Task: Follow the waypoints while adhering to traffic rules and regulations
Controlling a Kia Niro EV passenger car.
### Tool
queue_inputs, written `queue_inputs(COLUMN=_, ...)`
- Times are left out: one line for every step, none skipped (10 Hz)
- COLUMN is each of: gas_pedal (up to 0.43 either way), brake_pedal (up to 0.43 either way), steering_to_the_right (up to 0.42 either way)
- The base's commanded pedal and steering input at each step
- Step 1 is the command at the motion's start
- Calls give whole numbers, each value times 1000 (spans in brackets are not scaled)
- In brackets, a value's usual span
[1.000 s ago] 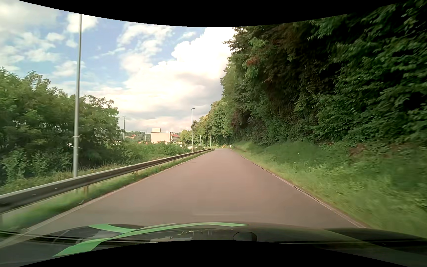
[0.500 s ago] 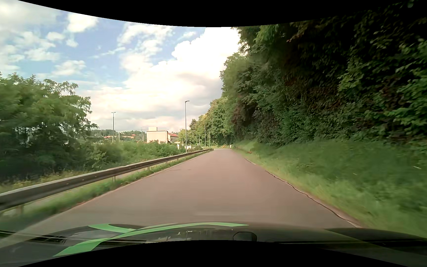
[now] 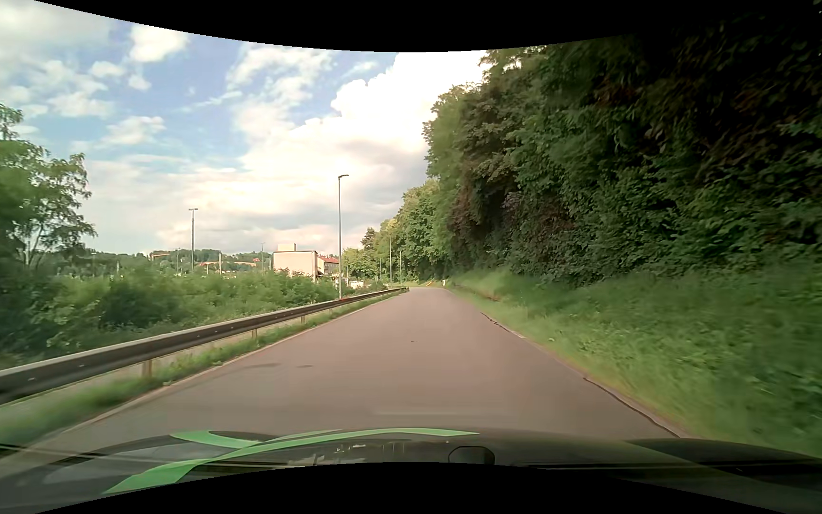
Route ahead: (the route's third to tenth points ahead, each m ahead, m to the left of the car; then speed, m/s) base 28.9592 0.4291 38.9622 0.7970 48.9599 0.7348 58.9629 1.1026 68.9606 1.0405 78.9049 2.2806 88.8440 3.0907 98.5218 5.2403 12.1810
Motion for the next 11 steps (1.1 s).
queue_inputs(gas_pedal=98, brake_pedal=0, steering_to_the_right=-3)
queue_inputs(gas_pedal=110, brake_pedal=0, steering_to_the_right=-3)
queue_inputs(gas_pedal=110, brake_pedal=0, steering_to_the_right=-3)
queue_inputs(gas_pedal=110, brake_pedal=0, steering_to_the_right=-3)
queue_inputs(gas_pedal=130, brake_pedal=0, steering_to_the_right=-2)
queue_inputs(gas_pedal=130, brake_pedal=0, steering_to_the_right=-3)
queue_inputs(gas_pedal=138, brake_pedal=0, steering_to_the_right=-3)
queue_inputs(gas_pedal=138, brake_pedal=0, steering_to_the_right=-3)
queue_inputs(gas_pedal=138, brake_pedal=0, steering_to_the_right=-3)
queue_inputs(gas_pedal=138, brake_pedal=0, steering_to_the_right=-3)
queue_inputs(gas_pedal=138, brake_pedal=0, steering_to_the_right=-3)
